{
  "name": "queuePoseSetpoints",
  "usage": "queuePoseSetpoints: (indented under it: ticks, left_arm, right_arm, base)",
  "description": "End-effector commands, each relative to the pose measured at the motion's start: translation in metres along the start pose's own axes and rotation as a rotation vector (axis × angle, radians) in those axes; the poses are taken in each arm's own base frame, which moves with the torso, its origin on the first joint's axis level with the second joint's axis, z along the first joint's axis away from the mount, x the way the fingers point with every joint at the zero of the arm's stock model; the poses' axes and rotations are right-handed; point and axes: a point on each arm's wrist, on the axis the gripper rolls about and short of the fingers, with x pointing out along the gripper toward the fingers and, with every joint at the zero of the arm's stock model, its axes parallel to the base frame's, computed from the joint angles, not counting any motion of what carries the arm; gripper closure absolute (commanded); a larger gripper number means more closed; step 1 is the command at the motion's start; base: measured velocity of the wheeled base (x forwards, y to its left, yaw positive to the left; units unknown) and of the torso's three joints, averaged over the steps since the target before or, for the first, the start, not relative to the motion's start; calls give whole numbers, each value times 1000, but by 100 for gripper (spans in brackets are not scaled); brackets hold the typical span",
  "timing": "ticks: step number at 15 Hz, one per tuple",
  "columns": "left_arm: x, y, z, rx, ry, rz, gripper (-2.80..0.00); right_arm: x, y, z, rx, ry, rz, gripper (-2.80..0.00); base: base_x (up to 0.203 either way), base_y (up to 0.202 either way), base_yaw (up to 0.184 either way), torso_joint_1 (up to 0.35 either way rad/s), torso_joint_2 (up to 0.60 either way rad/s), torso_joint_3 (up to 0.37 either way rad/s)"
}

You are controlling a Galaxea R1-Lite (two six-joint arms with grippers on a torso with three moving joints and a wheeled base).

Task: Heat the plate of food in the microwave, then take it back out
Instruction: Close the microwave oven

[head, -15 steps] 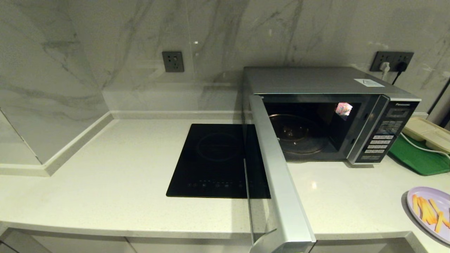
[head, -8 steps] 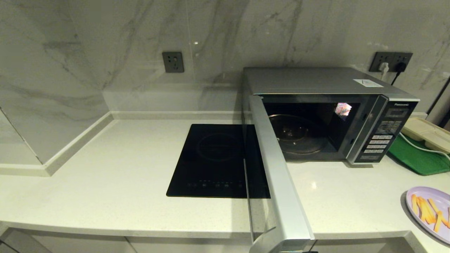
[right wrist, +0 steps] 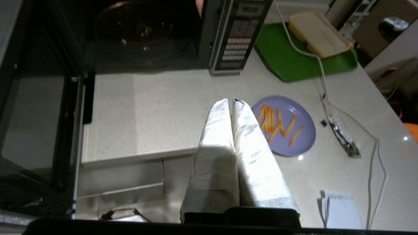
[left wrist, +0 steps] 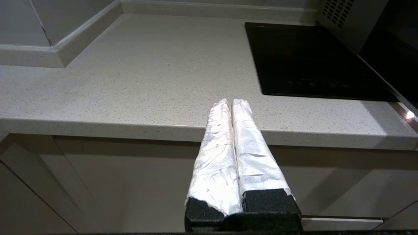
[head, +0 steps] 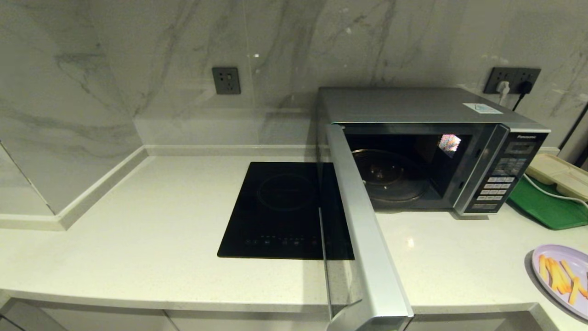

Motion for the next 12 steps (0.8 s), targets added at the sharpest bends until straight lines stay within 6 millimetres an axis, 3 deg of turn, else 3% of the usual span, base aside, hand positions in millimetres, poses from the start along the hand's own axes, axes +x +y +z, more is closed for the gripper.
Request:
queuePoseSetpoints:
  ticks: [1, 3, 6, 8, 12]
  left_arm:
    - [0, 0, 0, -1, 0, 1, 0]
    - [0, 0, 0, -1, 0, 1, 0]
    - [0, 0, 0, -1, 0, 1, 0]
    - [0, 0, 0, -1, 0, 1, 0]
    - [0, 0, 0, -1, 0, 1, 0]
  right_arm:
    - [12, -16, 10, 40, 34, -33, 0]
    - [29, -52, 18, 102, 149, -140, 0]
    - [63, -124, 38, 227, 287, -306, 0]
    - [82, -167, 55, 239, 245, -448, 0]
    - [89, -176, 63, 227, 191, -426, 0]
  base:
    - [0, 0, 0, 0, 0, 0]
    - [0, 0, 0, 0, 0, 0]
    - [0, 0, 0, 0, 0, 0]
    - [0, 0, 0, 0, 0, 0]
    - [0, 0, 0, 1, -1, 8]
